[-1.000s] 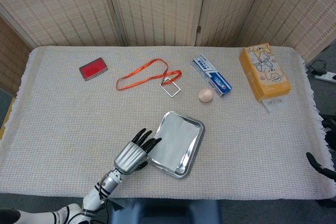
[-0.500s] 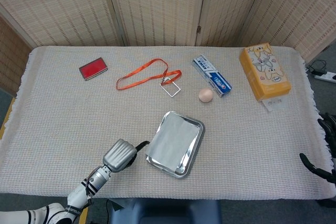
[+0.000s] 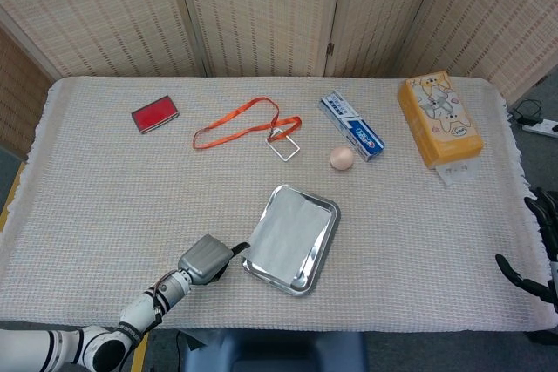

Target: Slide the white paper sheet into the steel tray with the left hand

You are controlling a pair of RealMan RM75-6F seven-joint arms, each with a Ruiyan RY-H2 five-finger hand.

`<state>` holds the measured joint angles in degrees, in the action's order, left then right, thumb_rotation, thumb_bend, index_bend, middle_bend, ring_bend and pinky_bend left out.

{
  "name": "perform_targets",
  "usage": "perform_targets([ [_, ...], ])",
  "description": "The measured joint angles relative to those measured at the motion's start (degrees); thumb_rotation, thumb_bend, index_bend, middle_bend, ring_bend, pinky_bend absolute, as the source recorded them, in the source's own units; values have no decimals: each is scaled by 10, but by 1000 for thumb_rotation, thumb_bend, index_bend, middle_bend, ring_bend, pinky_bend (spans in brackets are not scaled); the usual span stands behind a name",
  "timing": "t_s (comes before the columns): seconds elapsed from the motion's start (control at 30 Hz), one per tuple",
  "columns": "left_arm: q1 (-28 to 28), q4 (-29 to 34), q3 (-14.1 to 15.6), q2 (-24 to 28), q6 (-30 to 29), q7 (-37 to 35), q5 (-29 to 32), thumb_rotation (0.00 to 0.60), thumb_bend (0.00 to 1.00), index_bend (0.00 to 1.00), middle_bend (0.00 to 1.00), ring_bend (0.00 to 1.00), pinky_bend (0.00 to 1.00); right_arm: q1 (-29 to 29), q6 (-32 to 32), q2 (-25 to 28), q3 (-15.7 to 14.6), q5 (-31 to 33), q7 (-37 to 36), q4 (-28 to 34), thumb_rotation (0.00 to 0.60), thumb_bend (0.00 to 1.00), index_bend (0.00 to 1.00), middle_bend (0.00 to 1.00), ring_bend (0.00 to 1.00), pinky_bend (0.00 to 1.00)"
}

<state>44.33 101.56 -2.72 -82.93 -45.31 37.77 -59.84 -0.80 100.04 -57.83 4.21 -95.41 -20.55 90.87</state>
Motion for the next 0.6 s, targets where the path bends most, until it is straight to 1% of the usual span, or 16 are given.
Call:
perform_targets([
  [0.1, 11, -2, 2, -9, 0, 4, 10, 600, 997, 143, 1000, 896, 1000, 1, -1, 0, -1, 0, 1, 0, 600, 330, 0, 0, 0, 0],
  [0.27, 16, -15, 3, -22, -5, -12, 5, 600, 999, 145, 1000, 896, 1000, 0, 0, 0, -1, -1, 1, 1, 600, 329, 0, 0, 0, 0],
  [0.4, 21, -41, 5, -35, -1, -34, 4, 600, 999, 147, 1000, 895, 1000, -1, 4, 2, -1, 0, -2, 2, 600, 329, 0, 0, 0, 0],
  [0.6, 32, -69, 12, -48, 7, -43, 14, 600, 1000, 151, 1000, 896, 1000, -3, 7, 4, 0, 1, -5, 2, 600, 330, 0, 0, 0, 0],
])
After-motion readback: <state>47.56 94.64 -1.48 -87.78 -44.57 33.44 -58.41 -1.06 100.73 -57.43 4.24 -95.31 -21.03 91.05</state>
